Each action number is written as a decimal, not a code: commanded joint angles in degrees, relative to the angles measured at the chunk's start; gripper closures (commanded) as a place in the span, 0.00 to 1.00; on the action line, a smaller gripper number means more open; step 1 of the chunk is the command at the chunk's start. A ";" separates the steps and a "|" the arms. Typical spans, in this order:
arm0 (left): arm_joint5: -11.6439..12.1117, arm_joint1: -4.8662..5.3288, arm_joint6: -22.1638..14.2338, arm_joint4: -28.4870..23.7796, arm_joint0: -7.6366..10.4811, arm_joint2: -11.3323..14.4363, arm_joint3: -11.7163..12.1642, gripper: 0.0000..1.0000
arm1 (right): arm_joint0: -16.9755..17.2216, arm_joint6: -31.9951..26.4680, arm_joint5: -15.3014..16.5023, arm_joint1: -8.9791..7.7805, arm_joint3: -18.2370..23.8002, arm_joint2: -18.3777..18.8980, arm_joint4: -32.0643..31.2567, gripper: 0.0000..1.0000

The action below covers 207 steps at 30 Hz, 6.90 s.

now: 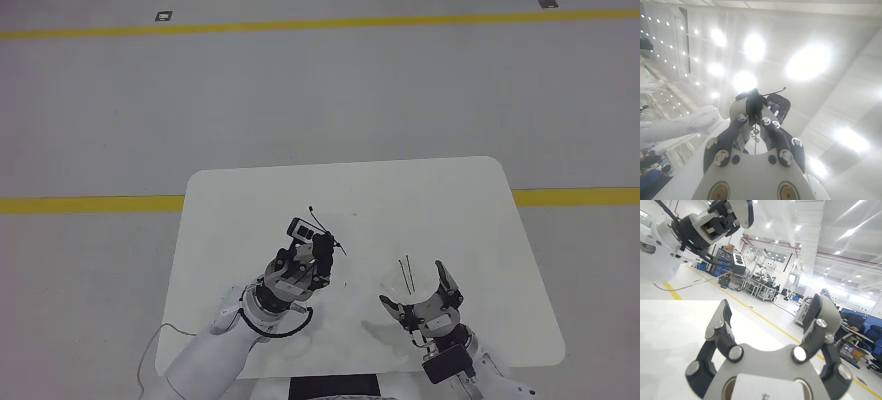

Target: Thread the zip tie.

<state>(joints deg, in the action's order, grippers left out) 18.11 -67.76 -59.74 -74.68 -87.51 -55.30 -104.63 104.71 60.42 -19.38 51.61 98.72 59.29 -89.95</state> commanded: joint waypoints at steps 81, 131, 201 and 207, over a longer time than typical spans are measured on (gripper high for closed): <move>1.37 -0.95 14.61 16.79 -0.38 1.17 -1.35 1.00 | -18.43 1.84 9.06 -1.85 4.11 -7.60 3.73 0.00; 1.37 -0.95 14.61 16.79 -0.38 1.17 -1.35 1.00 | -19.26 1.55 13.69 3.93 3.40 -6.13 1.44 0.69; 1.37 -0.95 14.61 16.79 -0.38 1.17 -1.35 1.00 | -18.00 0.98 12.67 2.75 -0.69 -7.09 0.00 1.00; 1.37 -0.95 14.61 16.79 -0.38 1.17 -1.35 1.00 | -17.06 0.59 12.69 2.60 -1.72 -6.74 0.00 1.00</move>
<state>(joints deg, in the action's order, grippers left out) 19.48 -68.71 -45.13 -57.89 -87.89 -54.13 -105.98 87.57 61.11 -6.72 54.21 97.21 52.52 -89.95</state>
